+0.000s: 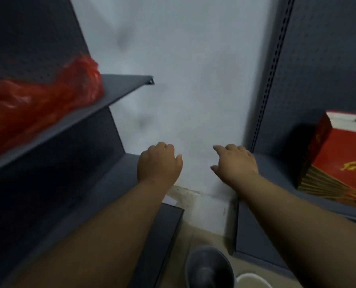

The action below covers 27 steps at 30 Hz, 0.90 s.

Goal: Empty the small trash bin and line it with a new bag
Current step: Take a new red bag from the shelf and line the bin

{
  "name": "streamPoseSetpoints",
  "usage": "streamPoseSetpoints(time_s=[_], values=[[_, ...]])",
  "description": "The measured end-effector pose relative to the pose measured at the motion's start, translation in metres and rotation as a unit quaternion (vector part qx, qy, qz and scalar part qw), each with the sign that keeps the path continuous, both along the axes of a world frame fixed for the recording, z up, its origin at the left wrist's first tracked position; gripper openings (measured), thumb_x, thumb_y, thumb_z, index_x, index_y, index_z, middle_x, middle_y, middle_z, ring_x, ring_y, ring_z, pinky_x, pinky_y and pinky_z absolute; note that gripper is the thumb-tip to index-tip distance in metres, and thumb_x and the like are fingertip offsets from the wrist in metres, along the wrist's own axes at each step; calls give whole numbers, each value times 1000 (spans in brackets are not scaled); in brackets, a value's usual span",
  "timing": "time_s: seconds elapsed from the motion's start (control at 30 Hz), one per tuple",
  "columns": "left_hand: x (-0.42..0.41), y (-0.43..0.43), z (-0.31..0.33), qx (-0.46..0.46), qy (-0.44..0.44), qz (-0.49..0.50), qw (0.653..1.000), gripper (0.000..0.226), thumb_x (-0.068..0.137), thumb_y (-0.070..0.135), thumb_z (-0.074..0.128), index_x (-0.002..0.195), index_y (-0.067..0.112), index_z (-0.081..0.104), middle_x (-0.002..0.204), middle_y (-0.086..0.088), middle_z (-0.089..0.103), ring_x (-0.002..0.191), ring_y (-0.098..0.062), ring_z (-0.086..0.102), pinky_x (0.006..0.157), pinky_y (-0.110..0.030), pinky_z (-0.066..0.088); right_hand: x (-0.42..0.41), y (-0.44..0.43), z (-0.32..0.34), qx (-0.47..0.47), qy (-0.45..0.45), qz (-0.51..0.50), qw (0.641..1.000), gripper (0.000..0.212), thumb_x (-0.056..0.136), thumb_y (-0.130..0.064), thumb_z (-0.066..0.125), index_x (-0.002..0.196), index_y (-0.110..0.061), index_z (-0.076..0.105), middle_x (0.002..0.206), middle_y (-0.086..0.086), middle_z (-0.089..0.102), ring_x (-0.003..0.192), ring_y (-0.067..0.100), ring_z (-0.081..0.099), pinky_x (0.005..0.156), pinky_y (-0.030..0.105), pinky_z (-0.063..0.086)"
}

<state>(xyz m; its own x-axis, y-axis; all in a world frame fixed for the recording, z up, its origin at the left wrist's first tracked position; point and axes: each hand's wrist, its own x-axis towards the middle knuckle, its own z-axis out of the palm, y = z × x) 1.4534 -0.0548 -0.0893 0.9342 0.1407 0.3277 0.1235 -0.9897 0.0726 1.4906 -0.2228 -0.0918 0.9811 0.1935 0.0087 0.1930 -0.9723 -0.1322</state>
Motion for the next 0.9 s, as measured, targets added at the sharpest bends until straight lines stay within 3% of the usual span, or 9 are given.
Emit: streamPoseSetpoints(time_s=[0.2,0.47,0.6,0.7,0.9], values=[[-62,33,98,62,-33,87,994,41,95,38,37,120,12,56,123,-10,57,111,-30,53,89,-39,41,-19,37,98,8,-70,87,994,56,94,-40,48,146,-24,31,144,8,42,131,30,38,109,41,30],[-149,91,172,99,-81,210,969,41,94,40,38,116,11,56,119,-11,58,110,-30,53,88,-39,42,-58,122,175,48,-146,209,966,59,92,-45,50,145,-24,34,146,9,42,132,33,39,106,44,36],[-176,121,182,96,-66,279,953,49,94,45,37,127,11,51,129,-11,55,119,-28,50,97,-39,40,-68,153,188,62,-163,254,951,56,91,-43,52,142,-22,40,139,11,48,128,34,43,106,44,36],[-182,141,179,75,-36,319,944,58,93,50,35,134,11,44,138,-11,49,129,-28,43,107,-40,33,-70,169,193,63,-161,271,947,61,91,-46,53,145,-25,35,143,11,44,131,34,40,110,46,32],[-175,168,154,17,29,330,943,63,90,58,35,132,12,46,138,-9,49,130,-27,42,111,-42,31,-60,189,189,54,-157,270,948,63,90,-48,52,145,-25,33,144,11,43,132,34,39,110,48,32]])
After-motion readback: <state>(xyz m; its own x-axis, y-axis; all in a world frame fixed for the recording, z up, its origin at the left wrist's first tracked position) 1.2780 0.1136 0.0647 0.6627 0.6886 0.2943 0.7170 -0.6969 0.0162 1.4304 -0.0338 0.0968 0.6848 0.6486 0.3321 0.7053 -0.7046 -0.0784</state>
